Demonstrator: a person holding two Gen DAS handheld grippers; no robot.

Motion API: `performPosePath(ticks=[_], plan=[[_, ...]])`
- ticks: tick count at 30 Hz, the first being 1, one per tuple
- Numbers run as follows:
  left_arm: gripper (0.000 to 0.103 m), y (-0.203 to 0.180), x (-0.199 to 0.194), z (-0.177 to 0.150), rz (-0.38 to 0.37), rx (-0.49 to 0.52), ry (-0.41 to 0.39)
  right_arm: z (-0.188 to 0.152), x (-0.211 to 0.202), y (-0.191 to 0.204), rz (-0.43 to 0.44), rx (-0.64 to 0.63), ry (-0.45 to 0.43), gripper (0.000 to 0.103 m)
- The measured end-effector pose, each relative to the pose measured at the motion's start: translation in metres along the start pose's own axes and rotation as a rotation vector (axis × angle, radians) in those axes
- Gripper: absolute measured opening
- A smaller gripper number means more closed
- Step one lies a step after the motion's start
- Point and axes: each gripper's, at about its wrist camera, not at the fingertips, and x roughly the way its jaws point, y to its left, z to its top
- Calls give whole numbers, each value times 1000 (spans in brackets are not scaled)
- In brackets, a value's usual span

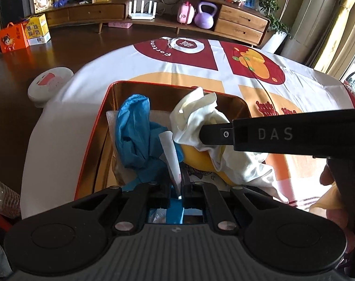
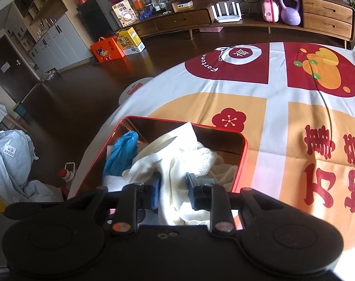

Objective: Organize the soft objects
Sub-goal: 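Open both grippers to drop the wipe packets and cloth into the tin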

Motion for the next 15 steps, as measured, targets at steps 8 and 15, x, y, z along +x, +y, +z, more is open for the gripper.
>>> performPosePath(ticks=[8,15], plan=[[31,-6,-2,-4,-14,-3,7,-4,-13,-2,7,-1,-2,32],[67,-9,-10,-9,-34,-28,-6,-9,-31,1,-5,-35,-17,34]])
